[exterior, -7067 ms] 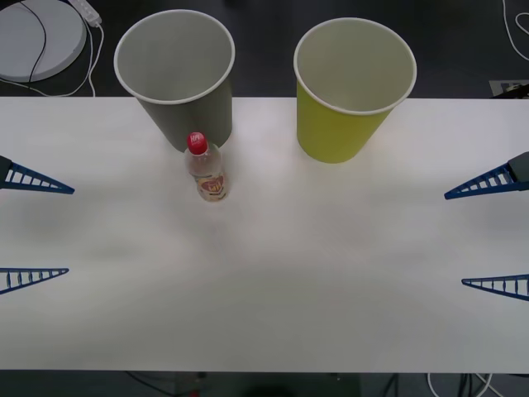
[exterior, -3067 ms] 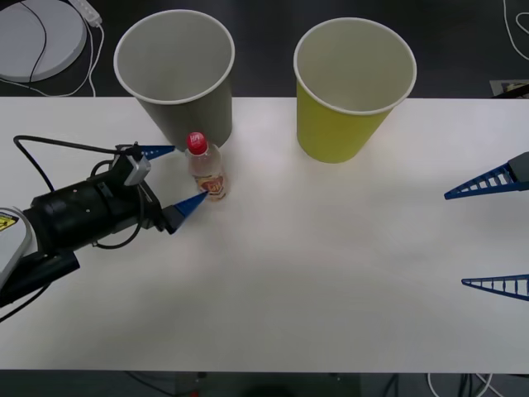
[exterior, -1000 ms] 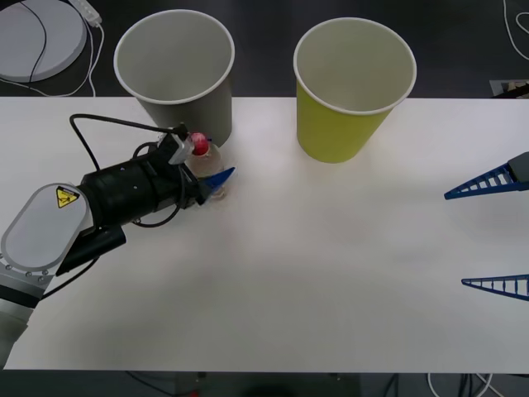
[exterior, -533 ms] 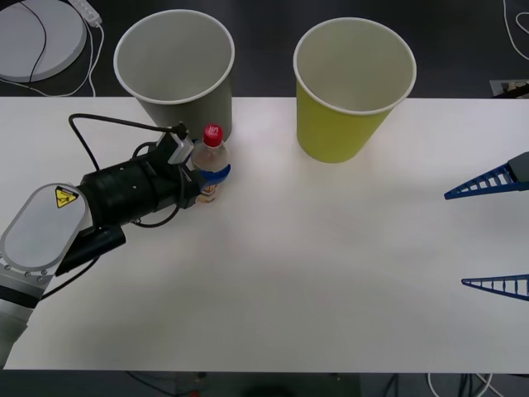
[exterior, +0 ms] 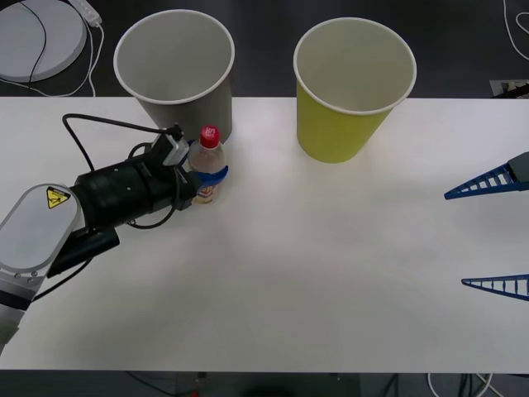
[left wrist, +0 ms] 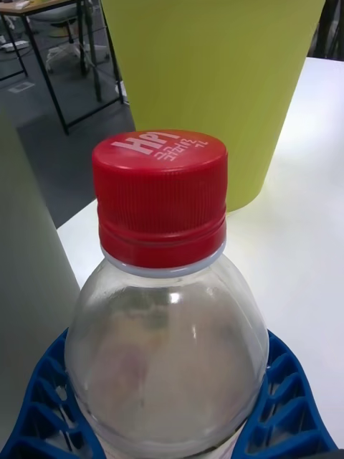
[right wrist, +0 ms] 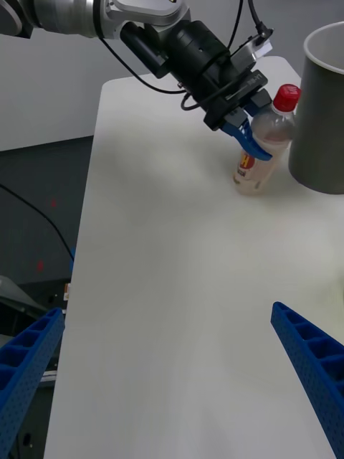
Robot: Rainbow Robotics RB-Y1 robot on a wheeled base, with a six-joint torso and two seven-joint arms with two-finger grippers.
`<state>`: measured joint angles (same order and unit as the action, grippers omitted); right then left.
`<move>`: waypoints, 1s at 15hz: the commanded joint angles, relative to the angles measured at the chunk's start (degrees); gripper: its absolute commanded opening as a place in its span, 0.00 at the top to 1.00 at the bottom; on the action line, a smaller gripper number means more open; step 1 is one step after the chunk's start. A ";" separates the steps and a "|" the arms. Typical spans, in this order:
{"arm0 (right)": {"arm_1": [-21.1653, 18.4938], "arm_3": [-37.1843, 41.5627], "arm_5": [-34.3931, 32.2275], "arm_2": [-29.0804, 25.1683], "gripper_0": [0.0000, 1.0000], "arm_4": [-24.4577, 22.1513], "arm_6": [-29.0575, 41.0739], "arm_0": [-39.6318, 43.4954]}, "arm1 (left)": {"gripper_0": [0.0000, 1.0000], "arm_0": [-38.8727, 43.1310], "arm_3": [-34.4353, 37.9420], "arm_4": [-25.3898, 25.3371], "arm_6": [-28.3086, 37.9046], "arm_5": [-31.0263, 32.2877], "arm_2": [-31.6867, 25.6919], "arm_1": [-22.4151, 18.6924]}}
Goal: Put the can into the green bin and the plastic bottle into the gray bin
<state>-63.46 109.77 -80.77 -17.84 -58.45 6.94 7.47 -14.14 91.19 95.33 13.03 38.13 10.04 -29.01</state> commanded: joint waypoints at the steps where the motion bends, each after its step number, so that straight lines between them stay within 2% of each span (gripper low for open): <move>1: 0.00 0.00 0.00 0.00 0.00 0.00 0.00 0.00 | 1.00 1.31 1.97 -1.11 0.24 0.02 -0.02 -1.05; 8: 0.00 0.00 0.00 0.00 0.00 0.00 0.00 0.00 | 1.00 4.30 6.72 -3.66 3.14 0.02 -0.28 -3.87; 15: 0.00 0.00 0.00 0.00 0.00 0.00 0.00 0.00 | 1.00 7.99 13.22 -4.98 8.77 0.11 -1.25 -7.29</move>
<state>-63.46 109.78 -80.77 -17.84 -58.45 6.94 7.47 -6.65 103.45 90.22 20.57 38.17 8.93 -35.72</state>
